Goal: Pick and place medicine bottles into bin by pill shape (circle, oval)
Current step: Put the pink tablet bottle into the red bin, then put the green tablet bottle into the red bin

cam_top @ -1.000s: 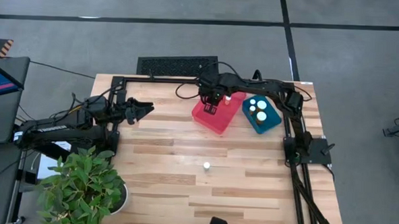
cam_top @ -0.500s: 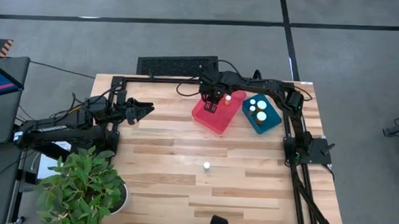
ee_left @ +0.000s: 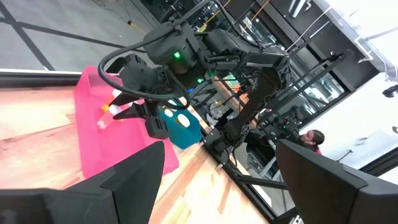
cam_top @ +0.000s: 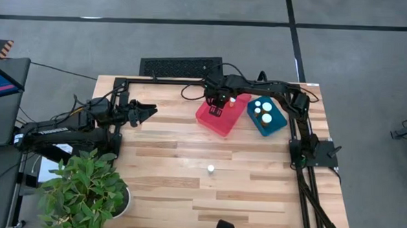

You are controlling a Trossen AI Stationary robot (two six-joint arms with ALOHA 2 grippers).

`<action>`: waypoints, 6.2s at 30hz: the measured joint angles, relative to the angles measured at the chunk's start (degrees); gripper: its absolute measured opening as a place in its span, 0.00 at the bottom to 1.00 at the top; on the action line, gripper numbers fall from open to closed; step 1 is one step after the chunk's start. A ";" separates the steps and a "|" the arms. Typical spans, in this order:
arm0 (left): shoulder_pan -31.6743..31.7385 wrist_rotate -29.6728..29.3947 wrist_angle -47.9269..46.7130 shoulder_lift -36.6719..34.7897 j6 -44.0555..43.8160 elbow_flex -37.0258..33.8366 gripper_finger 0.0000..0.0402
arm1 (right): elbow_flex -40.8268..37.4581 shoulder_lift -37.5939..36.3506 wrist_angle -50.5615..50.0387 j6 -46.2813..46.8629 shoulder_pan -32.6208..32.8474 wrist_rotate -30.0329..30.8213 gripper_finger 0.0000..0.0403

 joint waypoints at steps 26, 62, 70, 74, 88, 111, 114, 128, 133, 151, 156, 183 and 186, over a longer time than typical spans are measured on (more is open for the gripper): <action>0.01 0.00 0.05 0.00 -0.02 0.00 0.75 | 0.00 -2.83 0.26 -0.47 0.42 -1.69 0.73; -0.01 -0.07 -1.18 0.00 -1.14 0.00 0.75 | 0.02 -4.49 -6.49 0.00 40.06 -9.39 0.75; -0.01 -0.07 -1.18 0.00 -1.40 0.00 0.75 | 0.00 -0.92 -6.71 1.29 39.65 -9.16 0.75; -0.01 -0.05 -1.18 0.00 -1.40 0.00 0.75 | 0.00 -0.95 -4.70 1.49 39.62 -9.16 0.73; -0.01 1.30 -1.20 0.00 -1.36 0.00 0.75 | -2.67 -0.98 -3.58 1.68 39.29 -9.55 0.66; -0.01 1.33 -1.20 0.00 -1.36 0.00 0.75 | -2.71 -3.01 -4.13 2.03 38.50 -9.33 0.28; 0.01 1.31 -1.20 0.00 -1.36 0.00 0.75 | -2.71 -5.86 -5.63 1.61 37.12 -8.96 0.29; 0.01 1.18 -1.20 0.00 -1.35 0.00 0.75 | -2.64 -23.66 -14.11 -2.19 16.09 1.55 0.29; -0.01 1.20 -1.18 0.00 -1.34 0.00 0.75 | -2.64 -23.11 -14.25 -2.16 8.74 1.47 0.29; -0.01 1.36 -1.18 0.00 -1.36 0.00 0.75 | -4.88 -7.39 -7.09 -3.05 4.05 -3.60 0.30; -0.01 1.34 -1.20 0.00 -1.37 0.00 0.75 | -9.26 -7.58 -3.17 -1.99 3.59 -3.61 0.30; -0.01 1.59 -1.18 0.00 -1.99 0.00 0.75 | -9.94 -5.72 0.52 -1.55 2.18 -3.02 0.30; 0.01 1.60 -1.18 0.00 -1.99 0.00 0.75 | -9.94 -5.68 0.72 -1.55 2.12 -3.04 0.30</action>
